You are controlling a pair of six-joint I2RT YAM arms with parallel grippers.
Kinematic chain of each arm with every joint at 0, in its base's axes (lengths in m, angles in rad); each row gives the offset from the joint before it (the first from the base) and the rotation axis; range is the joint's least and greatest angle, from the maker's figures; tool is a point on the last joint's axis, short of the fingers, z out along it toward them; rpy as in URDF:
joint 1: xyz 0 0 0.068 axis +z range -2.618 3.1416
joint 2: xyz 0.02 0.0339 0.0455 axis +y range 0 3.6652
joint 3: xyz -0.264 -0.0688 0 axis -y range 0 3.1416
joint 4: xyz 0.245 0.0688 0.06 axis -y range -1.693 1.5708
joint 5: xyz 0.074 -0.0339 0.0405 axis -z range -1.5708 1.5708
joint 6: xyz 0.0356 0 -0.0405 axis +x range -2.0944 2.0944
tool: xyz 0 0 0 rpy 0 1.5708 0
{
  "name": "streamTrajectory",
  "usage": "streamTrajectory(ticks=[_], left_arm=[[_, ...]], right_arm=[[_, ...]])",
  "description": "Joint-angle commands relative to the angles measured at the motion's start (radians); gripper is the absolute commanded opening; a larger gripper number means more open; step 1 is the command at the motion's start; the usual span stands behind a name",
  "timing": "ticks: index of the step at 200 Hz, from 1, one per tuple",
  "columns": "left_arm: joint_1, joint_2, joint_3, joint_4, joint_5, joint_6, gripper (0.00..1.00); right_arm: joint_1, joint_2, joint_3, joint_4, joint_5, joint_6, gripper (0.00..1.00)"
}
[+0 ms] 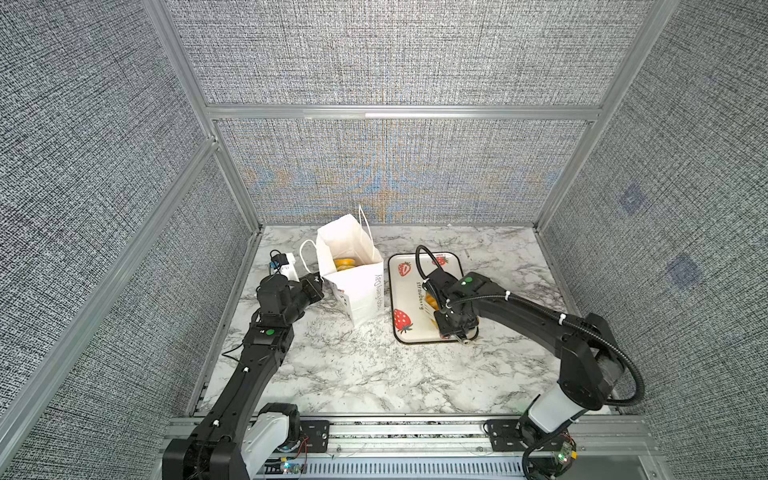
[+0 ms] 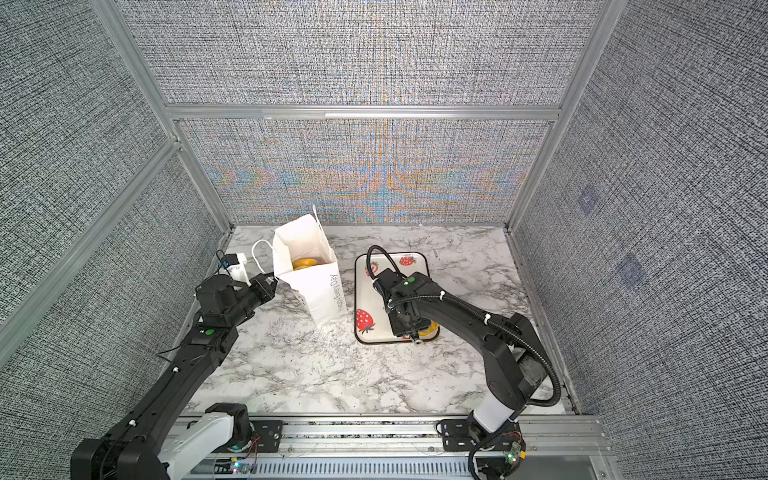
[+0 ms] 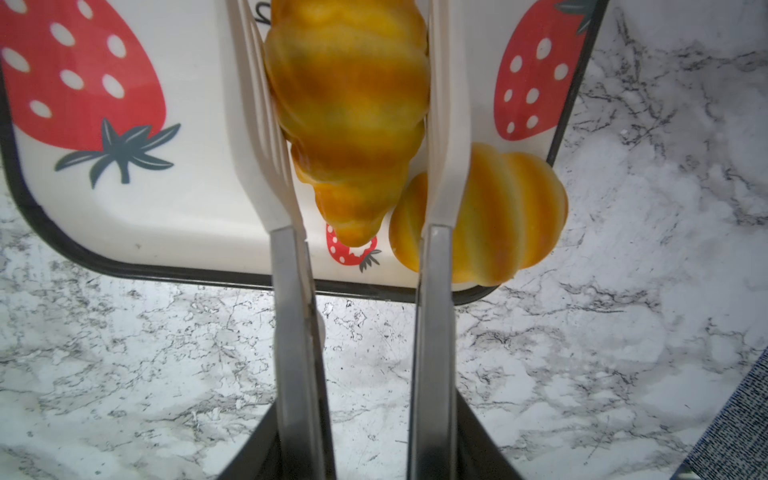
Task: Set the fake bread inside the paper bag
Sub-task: 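Squeeze the tongs around the croissant and lift it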
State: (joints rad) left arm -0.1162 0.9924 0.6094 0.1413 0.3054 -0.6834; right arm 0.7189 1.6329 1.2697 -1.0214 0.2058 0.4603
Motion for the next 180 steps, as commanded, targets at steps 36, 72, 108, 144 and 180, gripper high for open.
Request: streamTrajectory(ticks=[36, 72, 108, 144, 180], left_arm=[[-0.001, -0.009, 0.006, -0.036, 0.003, 0.022, 0.0], [-0.002, -0.017, 0.013, -0.05, -0.002, 0.024, 0.0], [-0.002, -0.018, 0.026, -0.061, 0.0, 0.022, 0.0], [-0.002, -0.028, 0.038, -0.08, -0.003, 0.027, 0.0], [0.0, -0.034, 0.042, -0.088, -0.002, 0.031, 0.0]], right_arm=[[-0.001, -0.039, 0.046, -0.013, 0.06, 0.0, 0.43], [0.0, -0.076, 0.089, 0.009, 0.081, -0.004, 0.43], [0.006, -0.09, 0.156, 0.038, 0.109, 0.001, 0.42], [0.02, -0.117, 0.207, 0.085, 0.141, 0.007, 0.41], [0.037, -0.168, 0.223, 0.164, 0.145, 0.003, 0.41]])
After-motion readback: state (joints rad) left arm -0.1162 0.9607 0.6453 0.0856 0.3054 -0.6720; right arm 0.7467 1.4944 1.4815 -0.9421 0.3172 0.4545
